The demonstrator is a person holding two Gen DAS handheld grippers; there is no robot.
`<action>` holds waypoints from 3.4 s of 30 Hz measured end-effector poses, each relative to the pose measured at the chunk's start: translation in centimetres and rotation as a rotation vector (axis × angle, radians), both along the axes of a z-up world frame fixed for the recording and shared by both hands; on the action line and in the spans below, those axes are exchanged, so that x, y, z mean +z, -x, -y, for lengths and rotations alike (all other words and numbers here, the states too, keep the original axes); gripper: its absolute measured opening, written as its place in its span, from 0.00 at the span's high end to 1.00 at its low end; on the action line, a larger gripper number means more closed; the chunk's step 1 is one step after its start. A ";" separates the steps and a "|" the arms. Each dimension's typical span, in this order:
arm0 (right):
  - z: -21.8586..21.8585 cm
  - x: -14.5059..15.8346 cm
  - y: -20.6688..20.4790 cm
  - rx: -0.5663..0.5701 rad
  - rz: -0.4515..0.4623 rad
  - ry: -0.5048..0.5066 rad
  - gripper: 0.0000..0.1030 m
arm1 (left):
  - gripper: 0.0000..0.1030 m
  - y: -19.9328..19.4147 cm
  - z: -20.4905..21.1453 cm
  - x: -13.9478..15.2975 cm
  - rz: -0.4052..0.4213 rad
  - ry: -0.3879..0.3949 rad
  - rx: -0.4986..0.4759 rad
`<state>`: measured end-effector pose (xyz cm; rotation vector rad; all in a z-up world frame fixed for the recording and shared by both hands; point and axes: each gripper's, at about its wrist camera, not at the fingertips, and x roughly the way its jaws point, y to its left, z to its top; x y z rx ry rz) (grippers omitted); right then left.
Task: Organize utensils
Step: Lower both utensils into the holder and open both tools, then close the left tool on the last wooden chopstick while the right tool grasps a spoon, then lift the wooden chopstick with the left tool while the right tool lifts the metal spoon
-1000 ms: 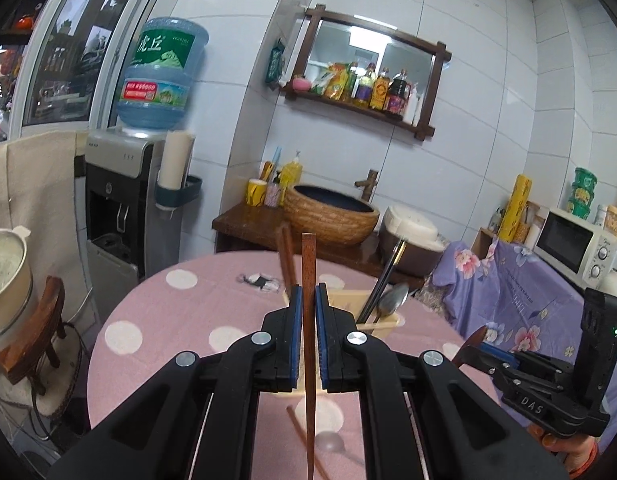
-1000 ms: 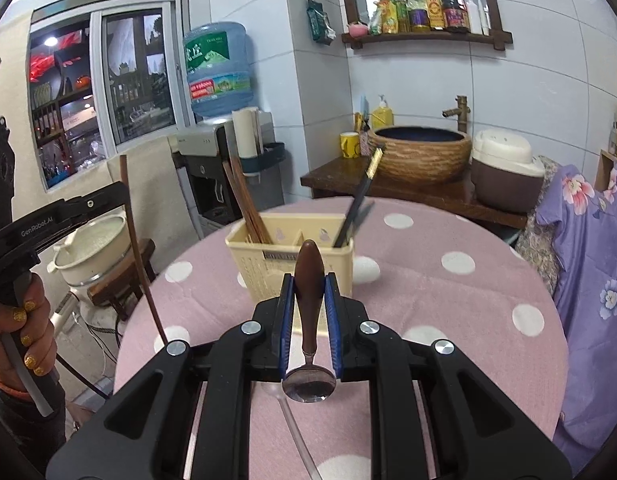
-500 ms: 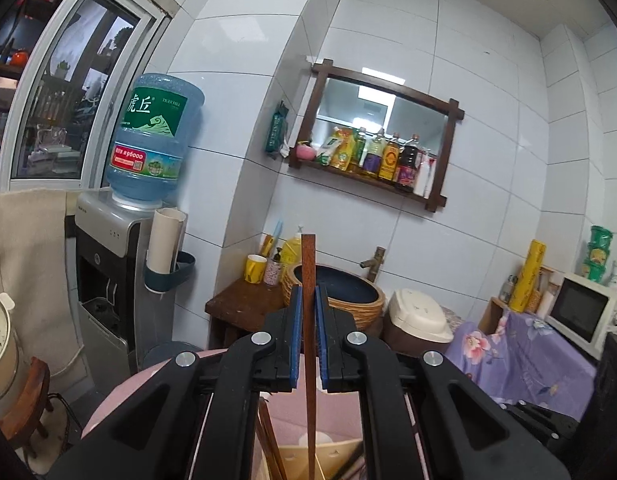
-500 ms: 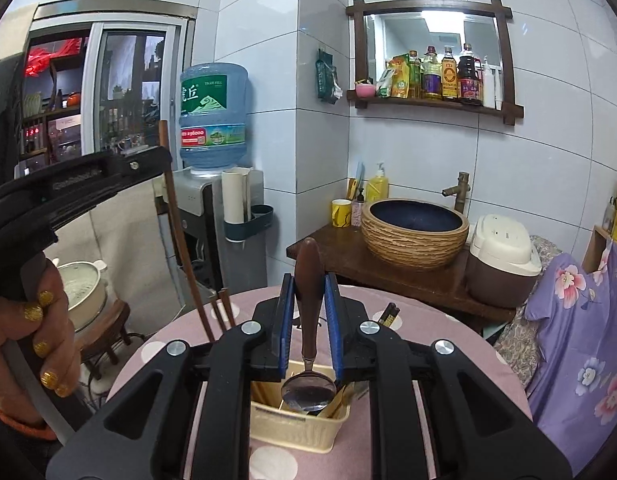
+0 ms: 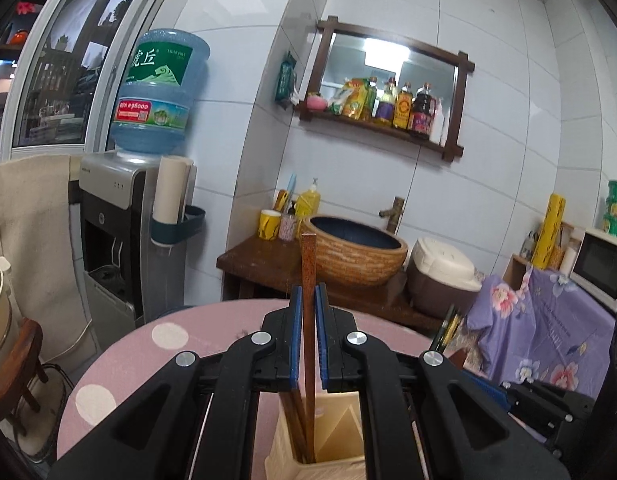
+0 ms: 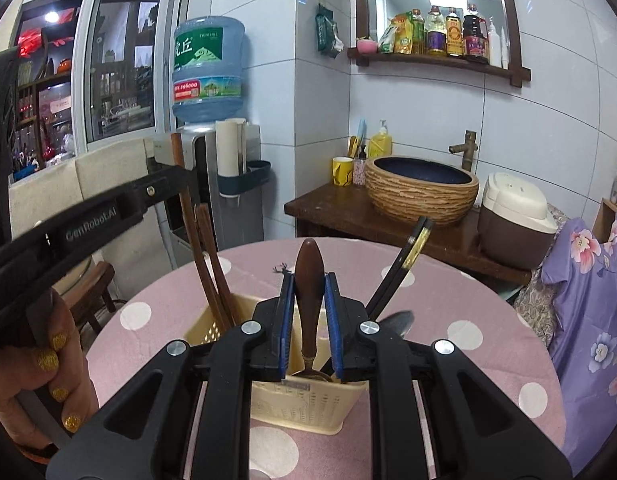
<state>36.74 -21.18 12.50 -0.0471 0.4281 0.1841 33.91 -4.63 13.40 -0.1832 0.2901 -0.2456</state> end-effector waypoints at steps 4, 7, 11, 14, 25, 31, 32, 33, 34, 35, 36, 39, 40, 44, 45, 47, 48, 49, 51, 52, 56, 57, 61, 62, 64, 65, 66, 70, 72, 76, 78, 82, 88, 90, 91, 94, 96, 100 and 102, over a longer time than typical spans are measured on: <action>0.0 -1.4 0.0 -0.002 -0.015 -0.004 0.84 | 0.93 0.0 0.1 -1.4 -0.022 -0.015 -0.006; 0.0 -2.3 0.2 -0.003 -0.025 0.000 0.84 | 0.93 -0.3 0.2 -2.7 -0.058 -0.025 -0.015; 0.1 -3.0 0.4 -0.005 -0.027 0.009 0.84 | 0.93 -0.4 0.2 -3.7 -0.085 -0.030 -0.020; 0.1 -3.4 0.7 0.020 -0.018 0.006 0.81 | 0.93 0.1 0.1 -4.0 -0.098 -0.024 -0.031; 0.8 -4.0 6.0 0.033 0.045 0.021 0.51 | 0.47 5.0 -2.0 -5.8 -0.168 -0.025 -0.012; 2.3 -6.5 8.4 0.006 -0.076 0.021 0.45 | 0.34 7.2 -1.7 -10.0 -0.338 -0.093 -0.068; 2.5 -7.1 8.7 0.001 -0.099 0.020 0.45 | 0.34 7.7 -1.5 -10.7 -0.360 -0.104 -0.080; 2.8 -8.0 9.0 -0.006 -0.131 0.022 0.45 | 0.34 8.1 -1.3 -11.5 -0.383 -0.117 -0.089; 3.1 -8.7 9.3 -0.011 -0.151 0.025 0.45 | 0.34 8.4 -1.2 -12.2 -0.403 -0.125 -0.094; 3.3 -9.4 9.6 -0.017 -0.168 0.029 0.45 | 0.34 8.7 -1.1 -12.9 -0.426 -0.126 -0.099; 3.5 -10.2 10.1 -0.023 -0.189 0.032 0.45 | 0.34 9.0 -1.2 -13.4 -0.442 -0.120 -0.102; 4.3 -12.0 10.9 -0.031 -0.241 0.016 0.45 | 0.34 9.7 -1.5 -14.6 -0.486 -0.109 -0.099; 4.6 -12.6 11.3 -0.035 -0.260 0.009 0.45 | 0.34 9.9 -1.5 -14.8 -0.493 -0.112 -0.097; 5.6 -14.7 12.6 -0.055 -0.315 -0.014 0.45 | 0.34 10.8 -0.9 -15.6 -0.512 -0.125 -0.122; 5.9 -15.2 12.9 -0.062 -0.327 -0.025 0.45 | 0.35 10.9 -0.6 -15.8 -0.517 -0.132 -0.132; 6.3 -15.7 13.2 -0.073 -0.343 -0.041 0.45 | 0.35 11.1 0.2 -16.2 -0.528 -0.146 -0.150; 6.5 -15.9 13.3 -0.079 -0.348 -0.047 0.45 | 0.35 11.1 0.7 -16.4 -0.533 -0.153 -0.163; 6.6 -16.0 13.4 -0.084 -0.350 -0.050 0.45 | 0.35 11.1 1.2 -16.6 -0.537 -0.163 -0.171; 6.6 -16.2 13.5 -0.088 -0.355 -0.049 0.45 | 0.38 11.0 2.3 -17.1 -0.546 -0.190 -0.188; 6.6 -16.2 13.6 -0.088 -0.356 -0.046 0.45 | 0.39 11.0 2.9 -17.4 -0.552 -0.201 -0.196; 6.3 -16.2 13.8 -0.089 -0.353 -0.035 0.45 | 0.54 10.7 4.7 -18.8 -0.591 -0.251 -0.212; 6.3 -16.2 13.7 -0.089 -0.353 -0.036 0.45 | 0.56 10.7 4.9 -19.0 -0.590 -0.263 -0.206; 6.2 -16.1 13.7 -0.088 -0.357 -0.037 0.45 | 0.78 10.7 4.8 -19.0 -0.577 -0.306 -0.165; 6.2 -16.1 13.6 -0.087 -0.359 -0.037 0.45 | 0.83 10.7 4.5 -19.0 -0.578 -0.306 -0.163; 6.0 -16.2 13.4 -0.082 -0.363 -0.033 0.45 | 0.86 10.8 3.7 -18.9 -0.585 -0.273 -0.177; 5.8 -16.2 13.4 -0.079 -0.364 -0.030 0.45 | 0.86 10.9 3.4 -18.8 -0.584 -0.269 -0.173; 5.7 -16.2 13.4 -0.076 -0.365 -0.026 0.45 | 0.88 11.0 3.0 -18.8 -0.585 -0.274 -0.166; 4.6 -16.3 13.0 -0.036 -0.380 -0.015 0.45 | 0.91 11.4 0.9 -18.7 -0.594 -0.259 -0.140; 3.9 -16.3 12.7 -0.008 -0.392 -0.013 0.45 | 0.91 11.5 -0.4 -18.7 -0.604 -0.224 -0.134; 2.2 -16.8 11.6 0.065 -0.428 -0.001 0.45 | 0.91 11.6 -1.5 -18.5 -0.610 -0.201 -0.111; 1.2 -17.1 10.8 0.101 -0.446 0.021 0.45 | 0.91 11.5 -1.8 -18.5 -0.615 -0.177 -0.116; -0.4 -17.2 9.5 0.147 -0.463 0.089 0.45 | 0.91 11.4 -2.2 -18.5 -0.612 -0.158 -0.109; -2.3 -18.1 7.1 0.225 -0.519 0.126 0.46 | 0.91 11.2 -3.0 -18.6 -0.620 -0.128 -0.094; -2.5 -18.4 6.6 0.231 -0.528 0.139 0.49 | 0.91 11.1 -3.2 -18.5 -0.621 -0.128 -0.086; -2.7 -18.4 6.4 0.233 -0.522 0.149 0.50 | 0.91 11.1 -3.4 -18.6 -0.622 -0.128 -0.083; -2.9 -18.4 5.8 0.242 -0.527 0.150 0.54 | 0.91 11.0 -3.7 -18.6 -0.626 -0.125 -0.074; -3.2 -18.4 5.5 0.245 -0.525 0.162 0.57 | 0.90 10.9 -3.8 -18.7 -0.628 -0.121 -0.069; -4.0 -18.3 5.1 0.262 -0.527 0.174 0.63 | 0.89 10.7 -4.0 -18.8 -0.632 -0.120 -0.064; -4.4 -18.2 4.9 0.268 -0.529 0.175 0.64 | 0.89 10.7 -4.0 -18.8 -0.633 -0.122 -0.063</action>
